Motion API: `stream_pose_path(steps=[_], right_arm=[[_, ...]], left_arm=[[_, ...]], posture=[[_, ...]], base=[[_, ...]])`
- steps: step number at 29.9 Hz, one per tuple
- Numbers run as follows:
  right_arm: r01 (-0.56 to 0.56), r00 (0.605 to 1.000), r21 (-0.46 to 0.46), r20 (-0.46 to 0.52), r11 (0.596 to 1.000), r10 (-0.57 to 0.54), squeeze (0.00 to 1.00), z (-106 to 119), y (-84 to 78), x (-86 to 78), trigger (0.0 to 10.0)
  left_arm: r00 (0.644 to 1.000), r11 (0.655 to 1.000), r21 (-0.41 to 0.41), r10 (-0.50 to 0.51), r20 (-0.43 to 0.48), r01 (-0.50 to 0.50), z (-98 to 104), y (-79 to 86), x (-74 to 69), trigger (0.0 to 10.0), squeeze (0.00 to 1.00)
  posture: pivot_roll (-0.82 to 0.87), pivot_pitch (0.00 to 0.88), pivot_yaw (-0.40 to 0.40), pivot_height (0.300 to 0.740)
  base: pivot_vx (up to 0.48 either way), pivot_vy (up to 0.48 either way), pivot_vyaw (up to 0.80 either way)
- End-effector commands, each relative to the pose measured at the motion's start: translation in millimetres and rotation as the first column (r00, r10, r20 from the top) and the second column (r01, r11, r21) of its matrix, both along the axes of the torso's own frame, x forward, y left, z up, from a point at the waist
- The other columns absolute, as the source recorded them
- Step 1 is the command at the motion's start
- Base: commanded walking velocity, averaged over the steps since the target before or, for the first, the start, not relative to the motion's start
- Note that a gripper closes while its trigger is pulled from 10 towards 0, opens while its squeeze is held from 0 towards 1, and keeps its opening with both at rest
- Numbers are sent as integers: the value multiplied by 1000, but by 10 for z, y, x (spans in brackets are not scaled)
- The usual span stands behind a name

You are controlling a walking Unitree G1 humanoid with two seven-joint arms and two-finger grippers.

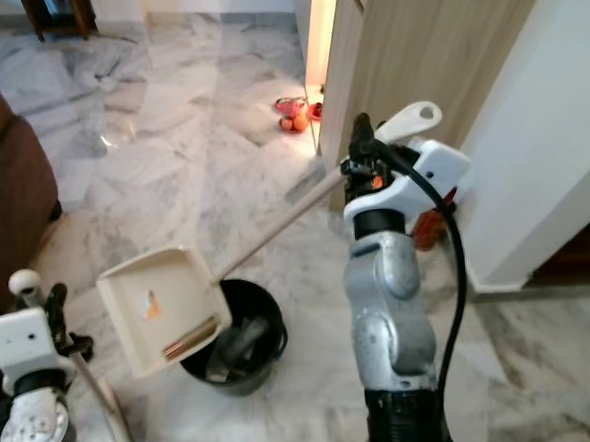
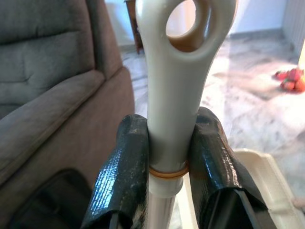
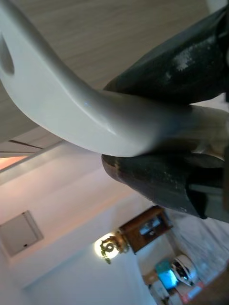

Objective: Sweep floor

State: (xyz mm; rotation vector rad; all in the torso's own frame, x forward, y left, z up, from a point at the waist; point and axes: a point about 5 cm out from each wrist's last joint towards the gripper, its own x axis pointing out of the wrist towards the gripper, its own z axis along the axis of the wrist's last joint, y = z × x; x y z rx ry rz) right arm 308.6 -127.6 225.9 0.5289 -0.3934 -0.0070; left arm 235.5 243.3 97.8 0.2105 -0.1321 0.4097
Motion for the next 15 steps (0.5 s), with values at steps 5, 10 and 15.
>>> stream_pose_path(steps=[5, 10, 15], right_arm=[[-18, 995, 14, 102, 1000, 16, 0, 209, 58, -49, 10000], [-36, 993, 1, 112, 999, 36, 0, 214, 99, -68, 10000], [-41, 988, -38, 149, 998, 46, 0, 270, 137, -91, 10000]], left_arm=[[998, 1000, 14, -16, 56, 15, 98, -14, 1, 10000, 0], [998, 1000, 8, -20, 51, 20, 77, -31, -5, 10000, 0], [999, 1000, 3, -26, 45, 25, 62, -42, -16, 10000, 0]], posture=[[33, 116, -63, 740], [32, 117, -63, 740], [31, 118, -63, 740]], base=[[0, 0, 0], [0, 0, 0], [0, 0, 0]])
